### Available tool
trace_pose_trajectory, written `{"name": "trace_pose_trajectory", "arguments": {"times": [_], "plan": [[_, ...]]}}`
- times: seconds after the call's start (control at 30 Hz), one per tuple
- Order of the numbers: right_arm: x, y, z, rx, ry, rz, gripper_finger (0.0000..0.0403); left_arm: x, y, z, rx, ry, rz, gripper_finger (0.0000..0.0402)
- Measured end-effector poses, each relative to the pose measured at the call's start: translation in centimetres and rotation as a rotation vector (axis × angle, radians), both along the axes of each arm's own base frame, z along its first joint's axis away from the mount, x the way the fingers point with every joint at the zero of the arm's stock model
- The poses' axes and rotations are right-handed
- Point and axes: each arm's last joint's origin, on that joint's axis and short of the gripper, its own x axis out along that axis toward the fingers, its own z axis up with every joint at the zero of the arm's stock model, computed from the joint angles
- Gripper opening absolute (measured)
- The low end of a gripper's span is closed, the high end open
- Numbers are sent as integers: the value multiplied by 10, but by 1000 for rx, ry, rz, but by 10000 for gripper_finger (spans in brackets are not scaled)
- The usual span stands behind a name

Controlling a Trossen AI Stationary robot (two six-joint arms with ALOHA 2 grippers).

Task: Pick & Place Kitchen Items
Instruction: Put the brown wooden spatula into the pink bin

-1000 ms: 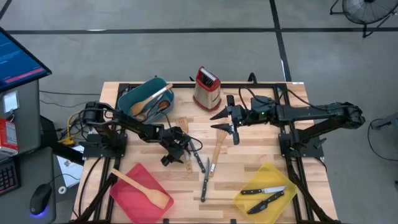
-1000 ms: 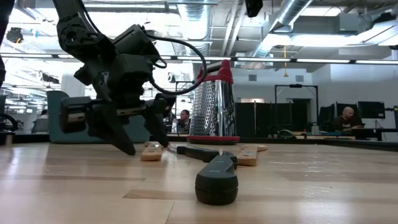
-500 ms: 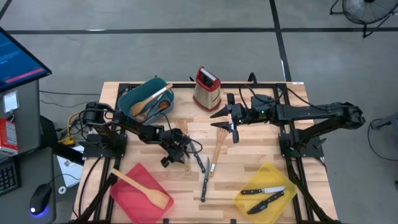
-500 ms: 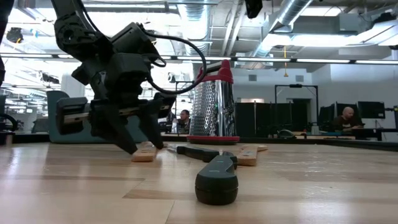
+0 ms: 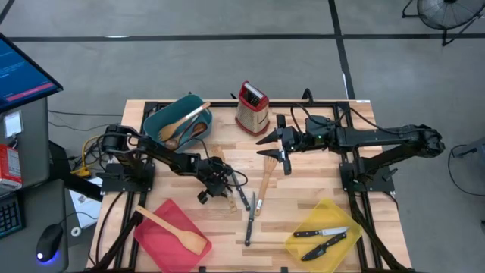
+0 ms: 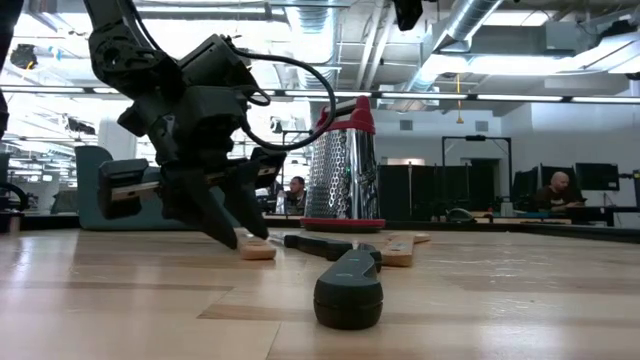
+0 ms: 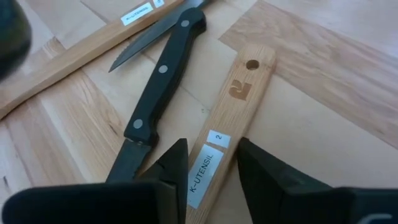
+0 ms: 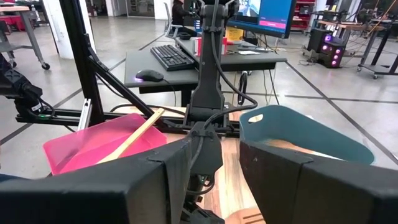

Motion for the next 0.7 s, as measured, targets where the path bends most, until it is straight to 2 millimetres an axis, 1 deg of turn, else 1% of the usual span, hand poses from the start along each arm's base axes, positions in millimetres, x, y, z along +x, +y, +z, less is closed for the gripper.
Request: {"name": "trace_pose_trajectory", "arguments": {"times": [0.2, 0.4, 0.57, 0.7], "plan": [[0, 0, 0, 0, 1, 0, 147, 0, 2, 10, 26, -37, 65, 85], [0, 0, 0, 0, 1, -1, 147, 0, 3, 28, 38, -110, 89, 58], [0, 0, 0, 0, 1, -1, 147, 0, 3, 33, 31, -133, 88, 38], [0, 0, 0, 0, 2, 0, 147, 0, 3, 36, 2, -134, 121, 38]]}}
